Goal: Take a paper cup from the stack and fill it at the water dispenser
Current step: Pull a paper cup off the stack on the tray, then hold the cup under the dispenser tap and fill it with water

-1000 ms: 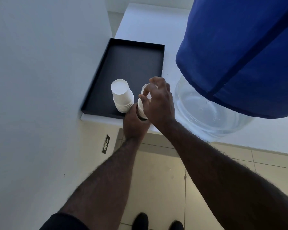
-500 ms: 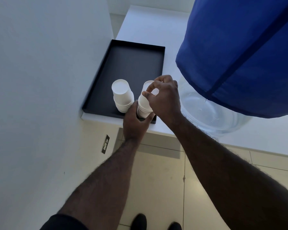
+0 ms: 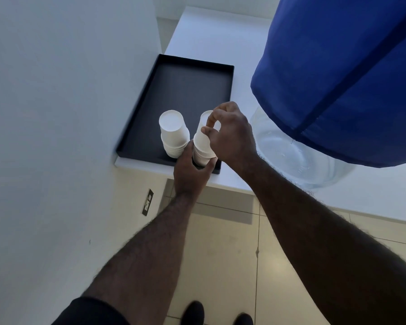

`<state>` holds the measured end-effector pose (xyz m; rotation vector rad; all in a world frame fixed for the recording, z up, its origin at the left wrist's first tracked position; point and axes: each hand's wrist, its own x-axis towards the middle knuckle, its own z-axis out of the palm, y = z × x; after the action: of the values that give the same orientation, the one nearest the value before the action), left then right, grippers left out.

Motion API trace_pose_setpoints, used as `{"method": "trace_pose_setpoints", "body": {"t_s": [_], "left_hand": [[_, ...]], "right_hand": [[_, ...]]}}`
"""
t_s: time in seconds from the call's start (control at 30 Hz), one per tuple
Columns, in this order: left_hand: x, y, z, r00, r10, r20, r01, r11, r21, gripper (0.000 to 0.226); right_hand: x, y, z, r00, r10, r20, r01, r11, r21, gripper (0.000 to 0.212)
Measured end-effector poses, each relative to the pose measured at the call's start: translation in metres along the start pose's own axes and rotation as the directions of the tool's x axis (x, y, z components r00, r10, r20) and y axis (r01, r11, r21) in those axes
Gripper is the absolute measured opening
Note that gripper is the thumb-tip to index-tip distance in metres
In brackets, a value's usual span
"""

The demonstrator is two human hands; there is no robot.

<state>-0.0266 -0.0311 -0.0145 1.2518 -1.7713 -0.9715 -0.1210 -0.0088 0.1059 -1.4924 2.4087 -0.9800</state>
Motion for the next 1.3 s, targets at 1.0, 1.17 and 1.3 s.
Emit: {"method": "trace_pose_setpoints", "body": {"t_s": [1.0, 1.17, 1.3], "left_hand": [[-0.039, 0.05, -0.028, 0.951, 0.279, -0.13, -0.306, 0.9, -0.31, 0.071], [-0.053, 0.056, -0.026, 0.925, 0.365, -0.102, -0.379, 0.905, -0.192, 0.066], [-0.066, 0.054, -0.022, 0.931, 0.364, 0.002, -0.362, 0.925, -0.113, 0.071]], "right_hand": [[-0.079, -0.01, -0.015, 0.646, 0.644, 0.41, -0.416, -0.154, 0.896, 0.009], [-0.106, 0.018, -0.004, 0.683, 0.571, 0.455, -0.531, -0.039, 0.847, 0.024], [-0.131, 0.044, 0.003, 0.837, 0.462, 0.293, -0.485, 0.378, 0.788, 0.04]]}}
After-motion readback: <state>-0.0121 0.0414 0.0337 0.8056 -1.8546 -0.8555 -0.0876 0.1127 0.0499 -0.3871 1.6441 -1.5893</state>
